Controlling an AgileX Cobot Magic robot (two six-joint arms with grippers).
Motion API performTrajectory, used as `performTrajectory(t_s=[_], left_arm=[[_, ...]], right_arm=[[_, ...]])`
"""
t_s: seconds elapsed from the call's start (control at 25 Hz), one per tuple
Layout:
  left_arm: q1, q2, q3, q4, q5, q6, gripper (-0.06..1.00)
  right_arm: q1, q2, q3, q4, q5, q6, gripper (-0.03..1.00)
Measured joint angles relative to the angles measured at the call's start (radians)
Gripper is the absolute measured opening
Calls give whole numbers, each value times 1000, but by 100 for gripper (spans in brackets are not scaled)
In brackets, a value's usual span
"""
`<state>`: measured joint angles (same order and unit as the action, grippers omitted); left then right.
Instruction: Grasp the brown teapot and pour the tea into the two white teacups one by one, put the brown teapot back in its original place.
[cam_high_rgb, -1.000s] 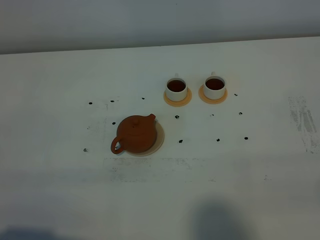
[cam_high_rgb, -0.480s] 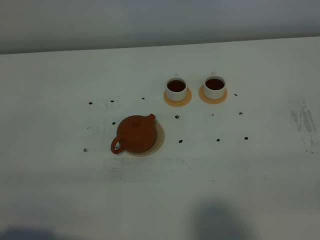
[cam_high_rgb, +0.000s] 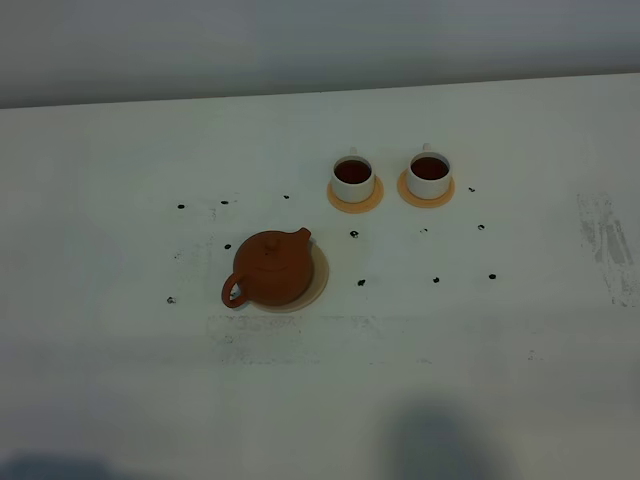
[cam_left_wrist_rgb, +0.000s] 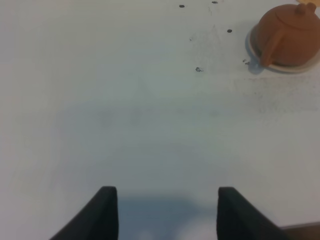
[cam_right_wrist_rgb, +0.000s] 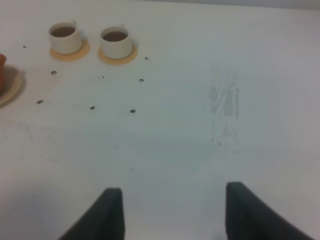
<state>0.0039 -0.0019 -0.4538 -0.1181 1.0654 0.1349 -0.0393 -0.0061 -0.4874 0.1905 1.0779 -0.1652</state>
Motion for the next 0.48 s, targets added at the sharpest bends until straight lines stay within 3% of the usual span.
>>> performTrajectory(t_s=[0.36, 0.48], left_arm=[[0, 0, 0, 0, 0, 1, 45], [0, 0, 0, 0, 0, 1, 45]], right_arm=[[4, 0, 0, -34, 0, -4, 47], [56, 0, 0, -50, 0, -4, 47]])
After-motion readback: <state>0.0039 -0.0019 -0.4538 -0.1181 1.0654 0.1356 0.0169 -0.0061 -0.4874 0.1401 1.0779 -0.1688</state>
